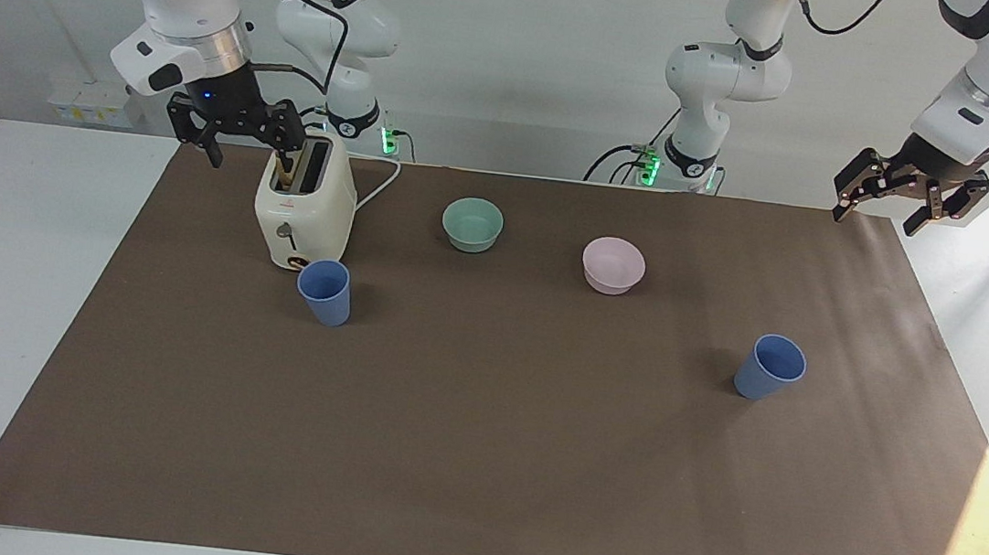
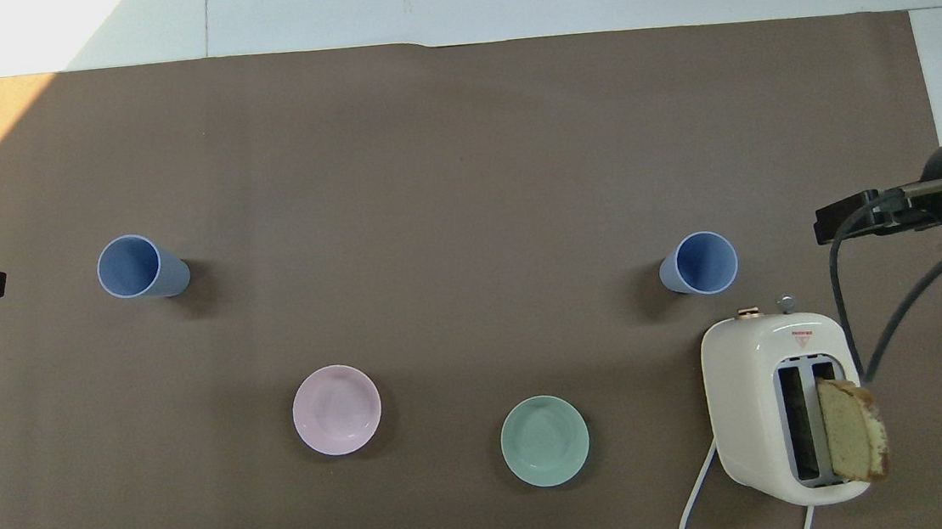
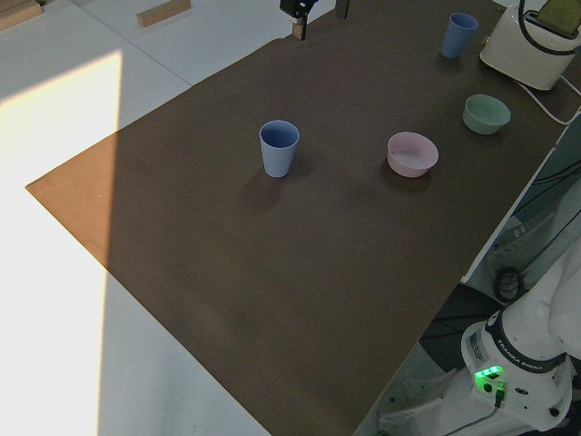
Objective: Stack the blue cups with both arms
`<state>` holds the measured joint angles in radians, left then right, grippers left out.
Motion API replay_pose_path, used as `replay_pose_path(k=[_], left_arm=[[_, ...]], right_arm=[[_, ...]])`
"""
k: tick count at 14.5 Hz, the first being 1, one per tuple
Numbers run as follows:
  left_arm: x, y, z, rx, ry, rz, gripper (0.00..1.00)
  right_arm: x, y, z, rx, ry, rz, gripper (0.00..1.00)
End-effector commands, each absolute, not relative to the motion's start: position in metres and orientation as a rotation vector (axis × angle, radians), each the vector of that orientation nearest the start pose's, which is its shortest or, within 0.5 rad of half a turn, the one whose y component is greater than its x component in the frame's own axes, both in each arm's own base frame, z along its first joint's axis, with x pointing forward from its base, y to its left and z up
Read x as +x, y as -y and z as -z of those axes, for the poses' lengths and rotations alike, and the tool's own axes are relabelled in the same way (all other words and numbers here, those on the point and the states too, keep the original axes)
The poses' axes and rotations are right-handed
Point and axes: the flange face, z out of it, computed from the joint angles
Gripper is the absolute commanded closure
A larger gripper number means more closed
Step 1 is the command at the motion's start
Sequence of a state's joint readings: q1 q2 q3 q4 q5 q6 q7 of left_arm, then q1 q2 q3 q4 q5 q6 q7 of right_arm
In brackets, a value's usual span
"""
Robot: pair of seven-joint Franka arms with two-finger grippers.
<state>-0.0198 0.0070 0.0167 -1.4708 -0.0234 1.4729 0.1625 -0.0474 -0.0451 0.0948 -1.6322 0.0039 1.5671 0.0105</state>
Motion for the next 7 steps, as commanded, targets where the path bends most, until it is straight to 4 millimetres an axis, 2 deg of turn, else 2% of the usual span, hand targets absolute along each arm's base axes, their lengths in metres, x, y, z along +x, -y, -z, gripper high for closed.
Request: replay_pose_path(k=[1,7], left_arm=[[0.5422,0.0015,-0.6601,-3.145,-0.261,-0.001,0.00],[0.5374,0.0031,-0.6570,-3.145,-0.263,-0.015,0.00]], right_arm=[[0.5373,-0.0228,-0.6234,-3.146,0.072,-0.022,0.00],[0.5373,-0.0228,-0.6234,-3.146,0.072,-0.022,0.00]])
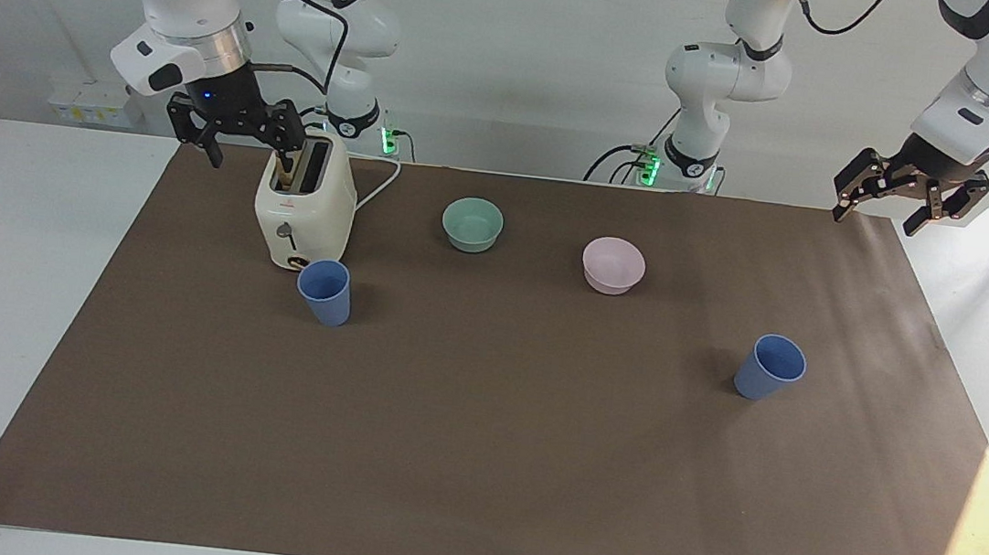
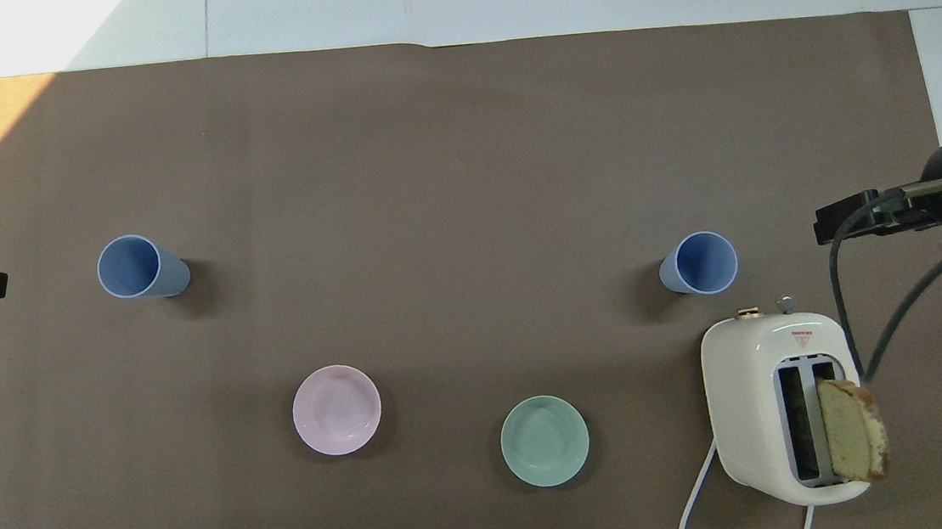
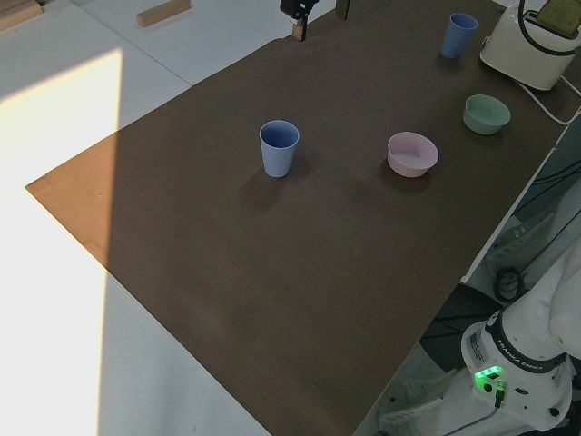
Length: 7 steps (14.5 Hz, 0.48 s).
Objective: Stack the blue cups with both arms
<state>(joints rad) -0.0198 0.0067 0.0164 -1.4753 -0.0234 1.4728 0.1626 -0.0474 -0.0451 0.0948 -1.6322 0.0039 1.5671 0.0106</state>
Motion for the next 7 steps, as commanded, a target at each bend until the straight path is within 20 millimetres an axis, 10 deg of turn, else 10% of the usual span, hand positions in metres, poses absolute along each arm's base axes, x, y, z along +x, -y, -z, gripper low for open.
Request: replay_pose_path(k=[1,7], left_arm=[[0.538,0.003,-0.657,-3.145,-0.265,-0.013,0.00],[0.536,0.002,-0.646,-3.145,-0.260,0.026,0.00]], right_arm=[[0.537,-0.023,-0.623,-3.146,0.072,-0.022,0.00],[0.537,-0.023,-0.623,-3.146,0.072,-0.022,0.00]])
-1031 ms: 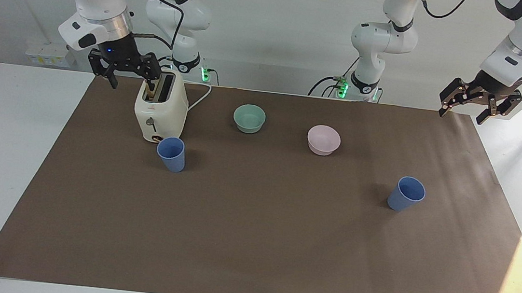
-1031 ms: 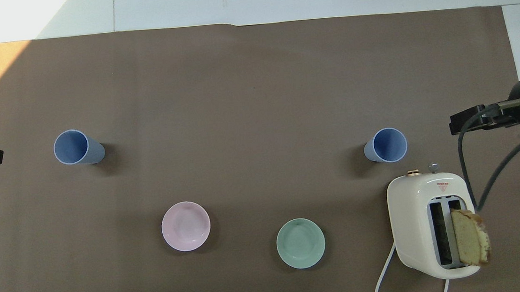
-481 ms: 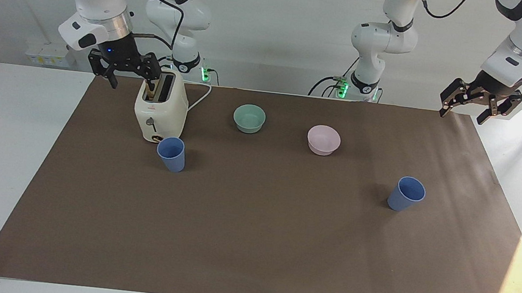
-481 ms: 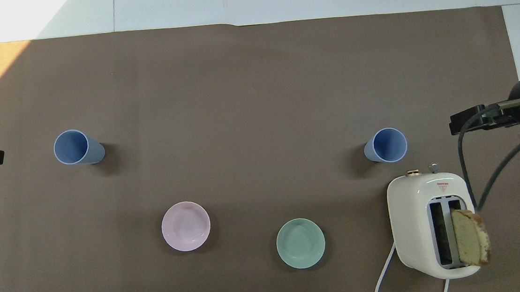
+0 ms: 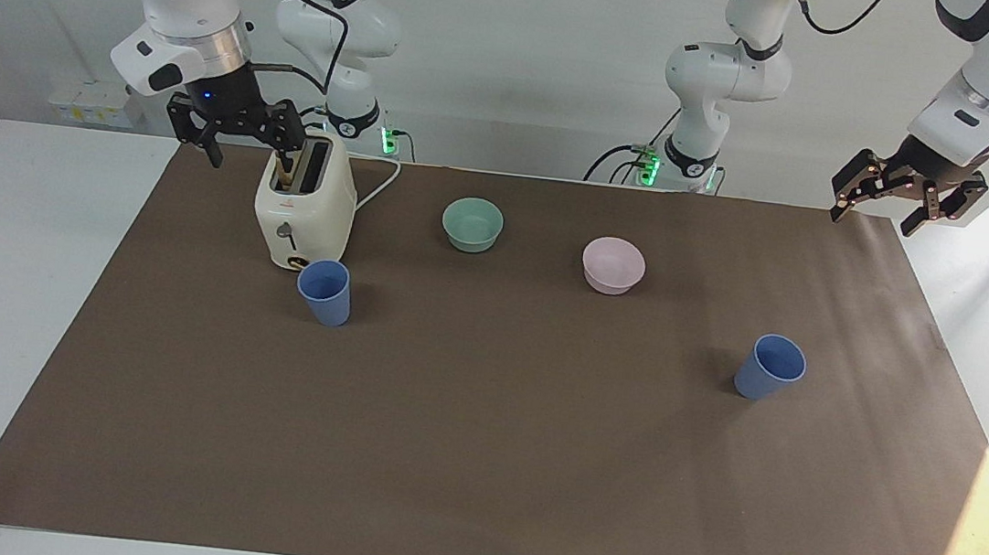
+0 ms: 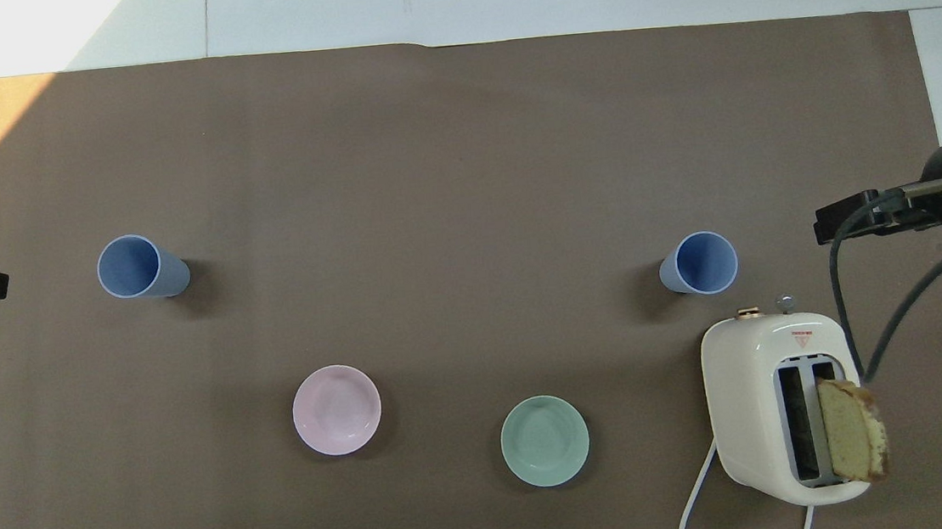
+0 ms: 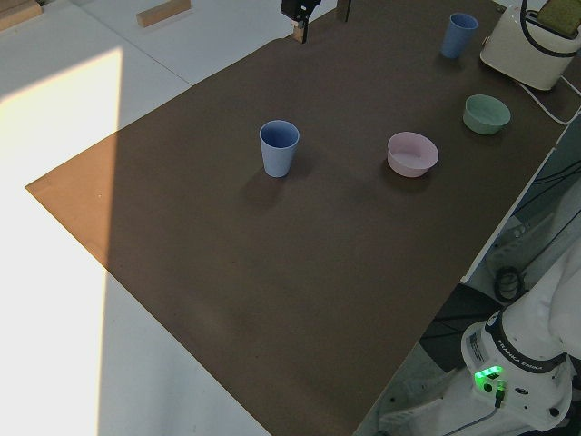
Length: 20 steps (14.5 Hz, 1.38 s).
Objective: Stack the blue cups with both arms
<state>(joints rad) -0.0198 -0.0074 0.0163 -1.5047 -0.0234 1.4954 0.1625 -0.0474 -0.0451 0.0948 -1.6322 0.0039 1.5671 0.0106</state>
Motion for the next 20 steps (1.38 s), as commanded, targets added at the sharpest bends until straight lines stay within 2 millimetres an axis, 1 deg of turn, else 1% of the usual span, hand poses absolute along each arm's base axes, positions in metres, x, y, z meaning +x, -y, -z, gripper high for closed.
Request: replay_pose_path(k=[1,2,3,4,6,8,10,12,14,17,20], left_arm=[[0.538,0.003,-0.640,-3.145,-0.262,0.031,0.00],[0.538,0.002,-0.636,-3.144,-0.259,0.043,0.00],[0.540,0.001,-0.627,-3.145,-0.256,0.041,0.00],[0.543,0.001,-0.616,-3.144,-0.252,0.053,0.00],[0.550,-0.010,-0.589,-3.161,-0.216,0.097,0.00],[0.554,-0.018,-0.571,-3.190,-0.197,0.123,0.00],[0.555,-0.023,-0.557,-3.198,-0.265,0.119,0.00],[0.556,-0.034,-0.542,-3.202,-0.289,0.142,0.00],[0.561,-0.034,-0.527,-3.211,-0.279,0.163,0.00],[0.573,-0.033,-0.504,-3.214,-0.275,0.153,0.00],[0.581,-0.035,-0.481,-3.226,-0.267,0.145,0.00]], right_arm=[[0.537,-0.023,-0.623,-3.146,0.072,-0.022,0.00],[0.537,-0.023,-0.623,-3.146,0.072,-0.022,0.00],[0.537,-0.023,-0.623,-3.146,0.072,-0.022,0.00],[0.537,-0.023,-0.623,-3.146,0.072,-0.022,0.00],[0.537,-0.023,-0.623,-3.146,0.072,-0.022,0.00],[0.537,-0.023,-0.623,-3.146,0.072,-0.022,0.00],[0.537,-0.023,-0.623,-3.146,0.072,-0.022,0.00],[0.537,-0.023,-0.623,-3.146,0.072,-0.022,0.00],[0.537,-0.023,-0.623,-3.146,0.072,-0.022,0.00],[0.537,-0.023,-0.623,-3.146,0.072,-0.022,0.00],[0.537,-0.023,-0.623,-3.146,0.072,-0.022,0.00]])
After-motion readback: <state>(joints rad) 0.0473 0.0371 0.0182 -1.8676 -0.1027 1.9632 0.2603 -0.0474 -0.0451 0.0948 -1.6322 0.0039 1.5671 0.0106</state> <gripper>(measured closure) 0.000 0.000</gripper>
